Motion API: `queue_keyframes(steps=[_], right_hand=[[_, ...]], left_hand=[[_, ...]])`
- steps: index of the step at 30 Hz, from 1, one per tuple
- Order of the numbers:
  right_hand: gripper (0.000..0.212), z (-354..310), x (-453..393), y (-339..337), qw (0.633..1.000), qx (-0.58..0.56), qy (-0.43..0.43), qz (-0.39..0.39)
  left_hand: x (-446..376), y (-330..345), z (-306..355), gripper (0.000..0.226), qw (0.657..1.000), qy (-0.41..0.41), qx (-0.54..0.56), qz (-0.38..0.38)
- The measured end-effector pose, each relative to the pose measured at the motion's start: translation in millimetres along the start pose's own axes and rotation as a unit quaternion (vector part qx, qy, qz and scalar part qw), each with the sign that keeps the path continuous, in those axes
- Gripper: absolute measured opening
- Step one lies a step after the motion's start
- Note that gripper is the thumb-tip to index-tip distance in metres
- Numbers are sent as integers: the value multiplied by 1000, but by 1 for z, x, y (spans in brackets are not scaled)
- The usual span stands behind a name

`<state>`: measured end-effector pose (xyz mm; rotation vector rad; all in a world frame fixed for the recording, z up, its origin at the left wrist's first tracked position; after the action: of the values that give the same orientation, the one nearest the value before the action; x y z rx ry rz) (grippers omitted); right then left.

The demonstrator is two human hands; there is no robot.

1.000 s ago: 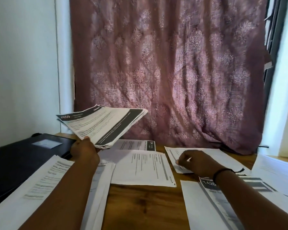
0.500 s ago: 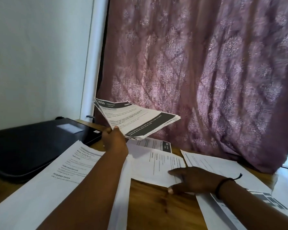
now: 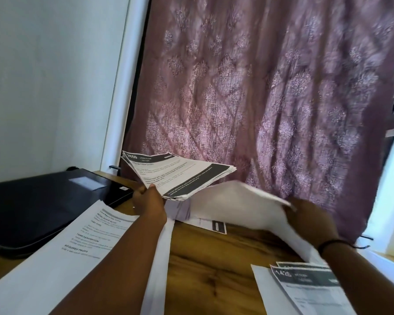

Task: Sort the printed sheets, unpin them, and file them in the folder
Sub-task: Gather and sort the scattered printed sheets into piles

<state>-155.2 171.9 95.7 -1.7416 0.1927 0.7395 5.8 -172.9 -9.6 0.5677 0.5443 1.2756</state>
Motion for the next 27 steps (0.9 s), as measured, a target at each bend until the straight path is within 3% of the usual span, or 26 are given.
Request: queue_keyframes(steps=[3,6,7,8,9,11,13,15,16,18,21,23,24,26,27], right_hand=[[24,71,-20,-28,971,-183,148,45],[35,119,-9,-42,938,-255,226,64],[38,134,-1,-42,911,-320,252,62],[44,150,1,-26,844,-439,308,23],[52,158,6,0,795,-502,333,-70],[61,164,13,17,805,-513,296,-40],[53,173,17,26,688,-651,314,-58],[42,171,29,26,735,-602,308,40],[39,165,32,29,728,-607,317,42],[31,151,29,39,772,-570,277,38],[15,129,27,38,862,-461,208,45],[8,110,28,33,881,-446,157,22],[6,101,29,32,887,-443,129,12],[6,84,33,26,897,-438,57,-2],[7,78,35,23,904,-427,11,1]], left_hand=[[4,8,-3,25,999,-22,15,-24],[12,21,-14,18,990,-91,-20,-108],[15,25,-21,19,979,-121,-47,-157],[19,28,-27,22,964,-135,-95,-207],[24,30,-30,22,941,-132,-164,-265],[34,36,-33,22,858,-76,-335,-381],[48,41,-33,26,748,8,-481,-457],[59,42,-37,28,674,35,-551,-491],[64,43,-40,29,648,45,-572,-501],[67,44,-41,33,621,75,-596,-504],[65,49,-33,46,622,165,-609,-464],[74,57,-21,48,663,207,-561,-450],[81,60,-19,48,716,177,-500,-453],[101,62,-27,49,835,-27,-320,-447],[114,63,-32,58,855,-136,-248,-435]])
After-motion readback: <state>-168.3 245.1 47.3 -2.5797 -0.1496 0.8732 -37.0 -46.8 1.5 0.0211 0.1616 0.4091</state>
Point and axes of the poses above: each hand's wrist, its own x-axis away from the middle knuckle, its own y-axis out of the palm, z = x × y, the point moved 7 cm from there along -x, towards the middle knuckle, and after that the axes turned 13 degrees about y, right-handed, at the moved point
